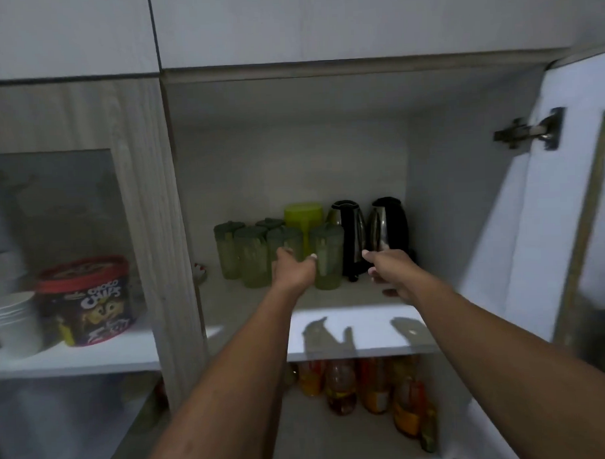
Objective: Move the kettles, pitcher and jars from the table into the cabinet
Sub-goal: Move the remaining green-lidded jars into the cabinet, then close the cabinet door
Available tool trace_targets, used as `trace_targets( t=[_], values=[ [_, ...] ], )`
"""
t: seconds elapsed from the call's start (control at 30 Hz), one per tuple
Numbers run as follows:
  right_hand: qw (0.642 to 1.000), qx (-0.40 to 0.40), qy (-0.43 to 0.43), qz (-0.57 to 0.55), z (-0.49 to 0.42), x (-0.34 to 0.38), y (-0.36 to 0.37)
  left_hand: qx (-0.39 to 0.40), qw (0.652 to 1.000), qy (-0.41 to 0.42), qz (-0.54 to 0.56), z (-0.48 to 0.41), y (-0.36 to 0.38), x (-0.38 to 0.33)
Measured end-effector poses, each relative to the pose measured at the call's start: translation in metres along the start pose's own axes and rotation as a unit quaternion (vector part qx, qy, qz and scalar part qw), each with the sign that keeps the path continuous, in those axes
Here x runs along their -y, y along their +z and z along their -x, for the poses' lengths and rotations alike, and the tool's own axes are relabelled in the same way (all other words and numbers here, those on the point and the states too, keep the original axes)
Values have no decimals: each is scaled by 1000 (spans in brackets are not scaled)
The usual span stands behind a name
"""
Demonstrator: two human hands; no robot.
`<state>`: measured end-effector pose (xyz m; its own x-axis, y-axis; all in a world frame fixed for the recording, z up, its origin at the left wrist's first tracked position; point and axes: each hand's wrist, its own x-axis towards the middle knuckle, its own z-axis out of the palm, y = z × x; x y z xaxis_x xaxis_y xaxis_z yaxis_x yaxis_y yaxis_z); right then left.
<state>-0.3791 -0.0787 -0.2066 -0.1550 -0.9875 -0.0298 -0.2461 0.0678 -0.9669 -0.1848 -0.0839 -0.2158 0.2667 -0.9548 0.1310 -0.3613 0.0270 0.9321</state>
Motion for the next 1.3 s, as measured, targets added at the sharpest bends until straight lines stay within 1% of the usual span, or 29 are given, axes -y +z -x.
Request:
trace_targets(
  t=[0.07, 0.23, 0.37, 0.53, 0.67, 0.73, 0.77, 0.83, 0.9, 0.93, 0.97, 1.03, 1.07, 1.1, 1.2, 1.23, 1.3],
  values=[
    [1000, -2, -7, 4, 39, -11, -28, 24, 1000, 17, 3, 40, 12, -7],
    [999, -50, 5, -9, 133, -40, -115, 105, 992, 66, -22, 145, 61, -32],
    [996, -90, 2, -7, 198, -39, -181, 160, 979, 124, -19, 213, 101, -72],
    [986, -162, -40, -2, 285, -22, -252, 209, 957, 203, 2, 295, 140, -131],
    [962, -259, -72, 54, 361, -14, -305, 253, 927, 276, 13, 362, 177, -171],
    [934, -327, -103, 95, 396, -17, -325, 275, 909, 311, 18, 398, 194, -181],
    [911, -371, -122, 131, 412, -19, -332, 281, 900, 333, 10, 417, 201, -184],
    [843, -475, -157, 199, 437, -29, -344, 279, 883, 378, -12, 451, 212, -186],
    [768, -573, -181, 220, 458, -39, -351, 274, 872, 405, -18, 481, 219, -184],
    [738, -610, -187, 219, 466, -43, -354, 271, 865, 421, -20, 495, 221, -182],
    [717, -636, -190, 214, 473, -47, -357, 271, 855, 442, -26, 506, 223, -181],
    [699, -666, -175, 194, 481, -55, -365, 286, 829, 478, -44, 524, 224, -181],
    [704, -670, -156, 176, 483, -57, -369, 296, 819, 489, -51, 530, 224, -181],
    [718, -665, -140, 151, 483, -58, -373, 302, 810, 500, -57, 535, 225, -181],
    [776, -615, -116, 81, 484, -57, -375, 315, 791, 519, -77, 542, 226, -181],
    [788, -602, -116, 59, 484, -57, -376, 318, 787, 523, -80, 543, 226, -181],
    [789, -602, -114, 45, 490, -57, -376, 317, 778, 535, -91, 544, 222, -178]
  ],
)
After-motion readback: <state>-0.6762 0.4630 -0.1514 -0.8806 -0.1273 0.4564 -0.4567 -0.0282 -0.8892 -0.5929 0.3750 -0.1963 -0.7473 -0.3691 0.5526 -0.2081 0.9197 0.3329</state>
